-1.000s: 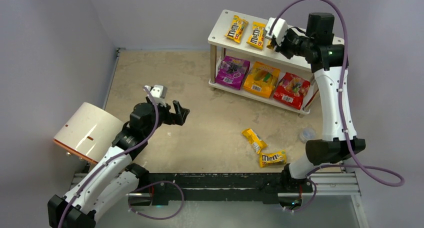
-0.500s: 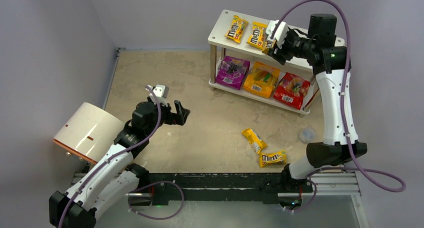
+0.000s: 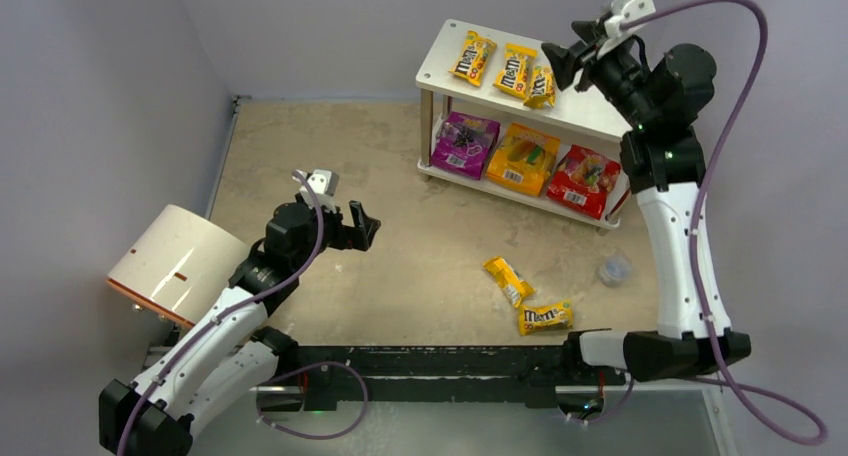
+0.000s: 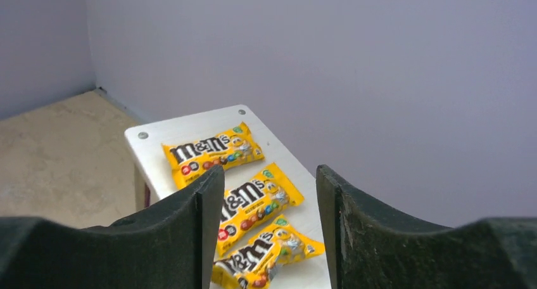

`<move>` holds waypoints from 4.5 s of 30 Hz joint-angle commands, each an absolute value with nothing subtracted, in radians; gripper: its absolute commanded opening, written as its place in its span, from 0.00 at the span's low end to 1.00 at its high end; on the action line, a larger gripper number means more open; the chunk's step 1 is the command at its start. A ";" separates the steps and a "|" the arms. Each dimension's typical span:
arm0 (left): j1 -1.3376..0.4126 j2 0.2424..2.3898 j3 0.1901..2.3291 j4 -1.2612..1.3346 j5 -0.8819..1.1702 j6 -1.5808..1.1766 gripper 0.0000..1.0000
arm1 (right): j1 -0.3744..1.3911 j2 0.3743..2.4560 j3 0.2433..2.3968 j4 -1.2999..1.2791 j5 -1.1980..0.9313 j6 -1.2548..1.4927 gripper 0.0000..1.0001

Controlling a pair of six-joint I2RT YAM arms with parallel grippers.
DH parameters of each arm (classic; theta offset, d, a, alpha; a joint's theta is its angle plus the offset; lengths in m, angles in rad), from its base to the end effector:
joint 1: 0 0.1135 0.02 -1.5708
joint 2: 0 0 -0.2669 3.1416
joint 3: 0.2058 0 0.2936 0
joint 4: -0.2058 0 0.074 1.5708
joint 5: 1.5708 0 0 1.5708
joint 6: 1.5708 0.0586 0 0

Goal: Place and organize the candy bags onto the shelf

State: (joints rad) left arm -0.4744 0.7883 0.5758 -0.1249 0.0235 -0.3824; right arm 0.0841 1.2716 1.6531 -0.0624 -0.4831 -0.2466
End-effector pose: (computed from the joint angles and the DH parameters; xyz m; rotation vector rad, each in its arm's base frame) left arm 0.2222 -0.1157 0.2569 0.1061 1.9512 -0.5964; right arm 0.3019 0.0528 0.5707 -0.6119 1.1367 0.1628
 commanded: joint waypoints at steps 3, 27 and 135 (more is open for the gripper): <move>-0.477 0.780 0.609 -0.106 0.023 -0.385 1.00 | 0.081 1.447 1.766 -0.099 -0.408 -0.094 0.51; -0.477 0.808 0.618 -0.113 0.020 -0.380 1.00 | 0.076 1.416 1.421 0.043 -0.222 -0.056 0.42; -0.477 0.860 0.607 -0.071 0.082 -0.380 1.00 | 0.676 1.450 0.800 -0.343 0.448 0.527 0.29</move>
